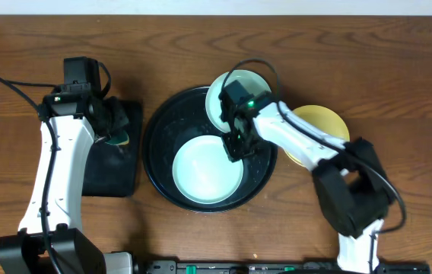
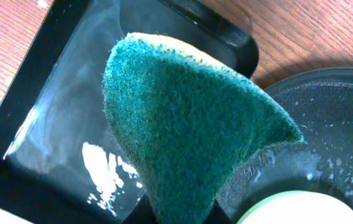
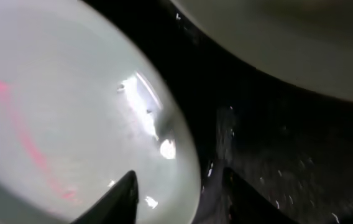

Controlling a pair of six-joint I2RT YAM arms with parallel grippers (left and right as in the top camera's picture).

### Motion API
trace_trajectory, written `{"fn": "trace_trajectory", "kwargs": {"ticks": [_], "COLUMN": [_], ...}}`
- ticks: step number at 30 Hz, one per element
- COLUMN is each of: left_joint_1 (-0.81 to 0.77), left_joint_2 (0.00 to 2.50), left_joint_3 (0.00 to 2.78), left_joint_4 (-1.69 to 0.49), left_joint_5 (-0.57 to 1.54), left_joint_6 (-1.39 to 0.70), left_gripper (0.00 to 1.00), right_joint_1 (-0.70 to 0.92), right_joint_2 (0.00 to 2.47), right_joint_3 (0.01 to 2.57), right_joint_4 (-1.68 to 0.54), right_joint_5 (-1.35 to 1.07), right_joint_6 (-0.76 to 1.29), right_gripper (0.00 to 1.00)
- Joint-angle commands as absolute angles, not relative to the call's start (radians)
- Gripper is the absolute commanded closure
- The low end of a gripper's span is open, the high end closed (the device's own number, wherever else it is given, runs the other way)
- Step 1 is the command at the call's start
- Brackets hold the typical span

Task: Clean dirty plates on tray and stack at the side
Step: 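Bring the sponge in the left gripper onto the green plate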

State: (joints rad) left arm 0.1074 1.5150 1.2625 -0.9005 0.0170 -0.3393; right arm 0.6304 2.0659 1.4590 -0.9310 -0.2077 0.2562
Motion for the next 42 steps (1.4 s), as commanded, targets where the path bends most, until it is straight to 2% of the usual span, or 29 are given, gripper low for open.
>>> {"fn": "trace_trajectory", "kwargs": {"ticks": [1,5,11,16,23,34,42], "left_joint_1": [0.105,0.105,0.104,0.08,-0.02,-0.236,-0.281], "left_joint_2": [1.516,1.516,1.516,1.516,1.516,1.537,1.689], "left_joint_3": [1.251,1.251,1.248,1.225,1.143,0.967,0.946], "left_joint_4": [-0.9,-0.899,-0.9,-0.895,-0.872,-0.677,-0.61], "left_joint_5": [0.015,0.015,0.016,0.016,0.016,0.019,0.029], "left_joint_6": [-0.33,-0.33,-0.334,-0.354,-0.443,-0.622,-0.652], "left_gripper": [0.92,0.92,0.93,0.93,0.93,0.93,0.93], "right_joint_1": [0.629,0.63,0.649,0.691,0.701,0.698,0.699], "right_joint_2": [2.08,2.08,2.081,2.09,2.111,2.111,2.111], "right_joint_3": [1.469,1.471,1.471,1.471,1.471,1.471,1.471], "right_joint_4": [-0.928,-0.909,-0.826,-0.758,-0.74,-0.74,-0.74], "right_joint_5": [-0.218,-0.239,-0.274,-0.179,-0.166,-0.169,-0.17], "right_joint_6": [0.227,0.248,0.443,0.589,0.617,0.617,0.616], "right_gripper": [0.71,0.99,0.99,0.99,0.99,0.99,0.99]}}
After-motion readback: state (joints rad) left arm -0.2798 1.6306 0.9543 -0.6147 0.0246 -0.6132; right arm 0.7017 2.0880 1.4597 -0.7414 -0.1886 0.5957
